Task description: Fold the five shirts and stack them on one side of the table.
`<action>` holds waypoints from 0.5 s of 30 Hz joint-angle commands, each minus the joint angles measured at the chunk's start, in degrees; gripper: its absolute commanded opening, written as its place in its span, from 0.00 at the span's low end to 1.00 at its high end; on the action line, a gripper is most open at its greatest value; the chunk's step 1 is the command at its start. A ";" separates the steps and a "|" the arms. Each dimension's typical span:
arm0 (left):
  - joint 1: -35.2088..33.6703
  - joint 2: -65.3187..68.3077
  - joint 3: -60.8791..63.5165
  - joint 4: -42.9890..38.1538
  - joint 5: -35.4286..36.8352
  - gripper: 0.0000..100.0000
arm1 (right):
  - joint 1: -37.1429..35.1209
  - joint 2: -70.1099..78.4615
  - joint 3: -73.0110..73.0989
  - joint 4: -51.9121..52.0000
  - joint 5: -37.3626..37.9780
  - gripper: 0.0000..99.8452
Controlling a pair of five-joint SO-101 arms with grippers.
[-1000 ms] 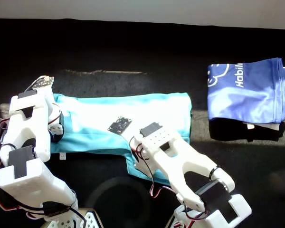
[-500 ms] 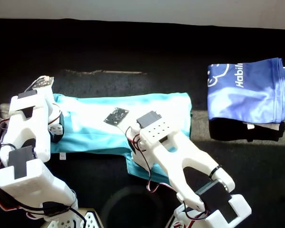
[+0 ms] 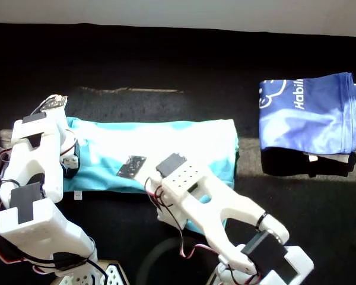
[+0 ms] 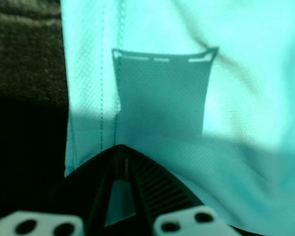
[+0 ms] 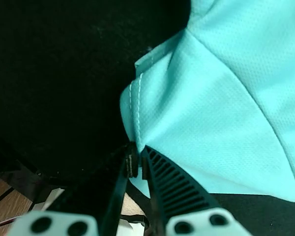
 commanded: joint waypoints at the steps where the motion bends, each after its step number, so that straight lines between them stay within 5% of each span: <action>1: 0.48 0.57 0.04 -1.85 0.18 0.01 | -0.13 -4.09 3.30 -2.42 -0.35 0.01; 9: 0.48 0.57 0.04 -1.85 0.18 0.01 | 8.40 -4.62 6.20 -2.68 4.22 0.01; 15: 0.48 0.57 0.04 -1.85 0.18 0.01 | 8.22 -4.70 4.44 -0.66 3.78 0.06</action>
